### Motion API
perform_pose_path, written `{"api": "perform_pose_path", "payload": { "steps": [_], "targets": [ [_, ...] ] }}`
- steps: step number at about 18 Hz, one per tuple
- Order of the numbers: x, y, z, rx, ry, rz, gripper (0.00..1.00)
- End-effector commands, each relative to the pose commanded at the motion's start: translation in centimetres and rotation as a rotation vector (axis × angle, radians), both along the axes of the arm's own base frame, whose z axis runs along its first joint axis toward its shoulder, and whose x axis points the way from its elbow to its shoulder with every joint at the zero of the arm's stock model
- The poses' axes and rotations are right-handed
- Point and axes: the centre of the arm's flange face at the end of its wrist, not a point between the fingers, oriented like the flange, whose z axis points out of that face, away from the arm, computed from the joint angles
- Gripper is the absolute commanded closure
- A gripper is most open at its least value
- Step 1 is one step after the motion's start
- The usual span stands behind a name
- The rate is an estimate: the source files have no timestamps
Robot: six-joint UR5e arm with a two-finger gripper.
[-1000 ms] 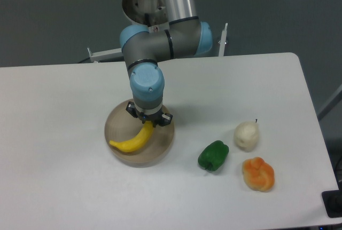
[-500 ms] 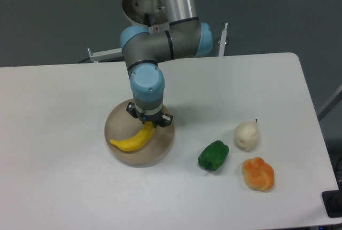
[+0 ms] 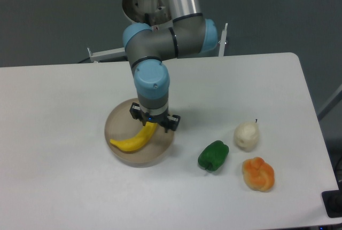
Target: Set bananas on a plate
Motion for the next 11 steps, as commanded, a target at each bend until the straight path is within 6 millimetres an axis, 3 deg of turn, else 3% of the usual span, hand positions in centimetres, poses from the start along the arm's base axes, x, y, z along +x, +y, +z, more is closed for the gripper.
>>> {"api": "perform_pose_path", "payload": {
  "steps": [4,11],
  "targets": [
    [-5.5,0.7,3.9,0.077,0.088,0.042,0.00],
    [-14.3,1.1,6.8,0.111,0.159,-0.059,0.00]
  ]
}}
